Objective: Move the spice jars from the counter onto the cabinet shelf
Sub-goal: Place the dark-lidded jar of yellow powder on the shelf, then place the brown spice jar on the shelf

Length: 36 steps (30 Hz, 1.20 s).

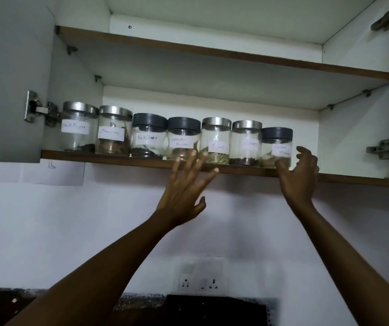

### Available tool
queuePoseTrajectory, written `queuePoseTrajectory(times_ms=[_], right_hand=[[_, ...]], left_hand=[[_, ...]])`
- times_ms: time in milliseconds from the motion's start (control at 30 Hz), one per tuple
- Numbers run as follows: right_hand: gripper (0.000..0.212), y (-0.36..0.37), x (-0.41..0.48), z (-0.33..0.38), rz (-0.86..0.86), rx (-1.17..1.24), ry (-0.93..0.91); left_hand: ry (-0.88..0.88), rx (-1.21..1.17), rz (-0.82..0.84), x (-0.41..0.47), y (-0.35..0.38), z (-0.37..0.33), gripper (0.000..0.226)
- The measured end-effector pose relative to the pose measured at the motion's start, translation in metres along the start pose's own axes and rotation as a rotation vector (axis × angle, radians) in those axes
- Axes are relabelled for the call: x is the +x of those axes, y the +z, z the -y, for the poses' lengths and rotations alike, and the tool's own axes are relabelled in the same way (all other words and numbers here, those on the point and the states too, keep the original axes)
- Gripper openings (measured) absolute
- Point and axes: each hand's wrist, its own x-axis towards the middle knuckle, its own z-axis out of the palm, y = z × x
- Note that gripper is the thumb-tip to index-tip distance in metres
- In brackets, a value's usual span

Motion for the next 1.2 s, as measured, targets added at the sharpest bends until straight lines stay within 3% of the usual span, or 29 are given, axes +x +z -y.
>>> queuePoseTrajectory(times_ms=[67,167,433,667,833,1067,1200], right_hand=[[0.037,0.001,-0.039,0.005,0.003,0.057,-0.073],[0.011,0.011,-0.107,0.016,0.171,0.22,-0.022],[0.013,0.067,-0.257,0.022,0.742,0.262,0.148],[0.01,0.112,-0.385,0.0,1.211,0.134,0.268],[0.035,0.151,-0.483,-0.029,1.415,-0.022,0.329],[0.085,0.181,-0.565,-0.044,1.467,-0.193,0.406],[0.091,0.19,-0.586,-0.044,1.423,-0.149,0.474]], left_hand=[[0.132,-0.105,-0.061,-0.027,-0.004,-0.009,0.048],[0.095,-0.309,0.058,-0.068,-0.007,-0.015,0.026],[-0.184,-0.436,0.524,-0.186,-0.031,0.016,0.023],[-0.597,-0.576,0.822,-0.355,-0.03,0.05,0.022],[-0.748,-0.702,1.108,-0.458,-0.036,0.047,0.028],[-0.914,-0.805,1.202,-0.513,-0.048,0.06,0.03],[-0.977,-0.828,1.216,-0.521,-0.051,0.066,0.03]])
